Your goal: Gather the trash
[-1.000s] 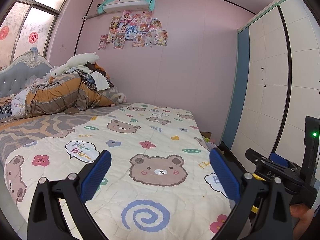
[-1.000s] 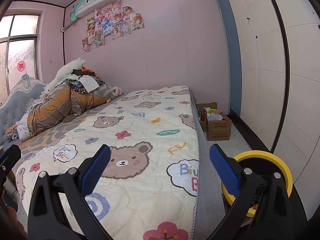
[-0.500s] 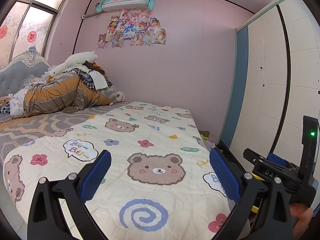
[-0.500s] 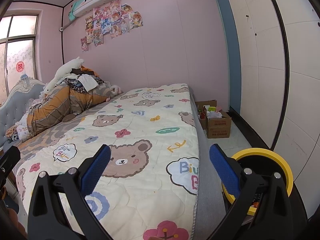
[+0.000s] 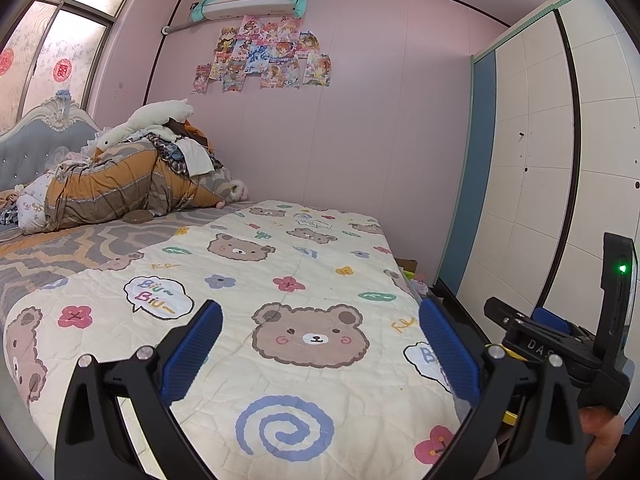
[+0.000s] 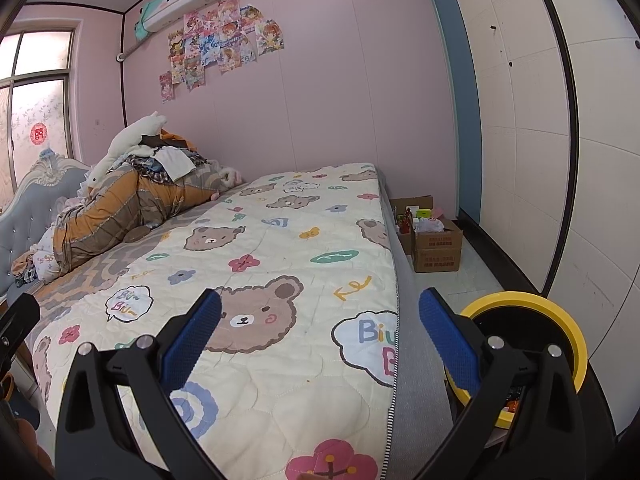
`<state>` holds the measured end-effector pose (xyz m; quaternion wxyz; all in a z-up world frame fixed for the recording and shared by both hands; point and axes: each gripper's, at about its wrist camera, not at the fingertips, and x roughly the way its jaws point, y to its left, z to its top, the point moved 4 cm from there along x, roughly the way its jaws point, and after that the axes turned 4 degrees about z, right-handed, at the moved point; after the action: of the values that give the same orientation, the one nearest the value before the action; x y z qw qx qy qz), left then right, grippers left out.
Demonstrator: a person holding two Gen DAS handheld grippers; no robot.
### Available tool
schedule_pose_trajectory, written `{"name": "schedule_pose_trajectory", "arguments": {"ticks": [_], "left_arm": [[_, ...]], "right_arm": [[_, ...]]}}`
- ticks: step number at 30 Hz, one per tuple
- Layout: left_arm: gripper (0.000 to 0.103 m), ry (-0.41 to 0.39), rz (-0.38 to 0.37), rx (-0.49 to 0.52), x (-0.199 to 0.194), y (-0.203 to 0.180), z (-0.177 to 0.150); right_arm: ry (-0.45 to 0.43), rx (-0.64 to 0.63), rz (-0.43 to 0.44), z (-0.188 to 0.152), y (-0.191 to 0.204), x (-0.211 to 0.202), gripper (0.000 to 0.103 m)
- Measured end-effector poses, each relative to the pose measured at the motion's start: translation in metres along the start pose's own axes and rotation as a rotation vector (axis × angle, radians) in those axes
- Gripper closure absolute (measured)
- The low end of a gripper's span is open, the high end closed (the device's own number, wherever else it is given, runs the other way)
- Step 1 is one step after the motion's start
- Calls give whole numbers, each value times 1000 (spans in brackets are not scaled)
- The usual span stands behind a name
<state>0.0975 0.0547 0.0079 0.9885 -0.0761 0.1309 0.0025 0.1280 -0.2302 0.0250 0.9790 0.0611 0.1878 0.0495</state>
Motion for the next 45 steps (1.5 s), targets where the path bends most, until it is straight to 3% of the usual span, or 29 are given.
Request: {"name": "schedule_pose_trajectory", "arguments": {"ticks": [45], "left_arm": [[8, 31, -12, 9, 6, -5, -8]], "right_arm": [[19, 16, -3, -4, -5, 4, 8]]}}
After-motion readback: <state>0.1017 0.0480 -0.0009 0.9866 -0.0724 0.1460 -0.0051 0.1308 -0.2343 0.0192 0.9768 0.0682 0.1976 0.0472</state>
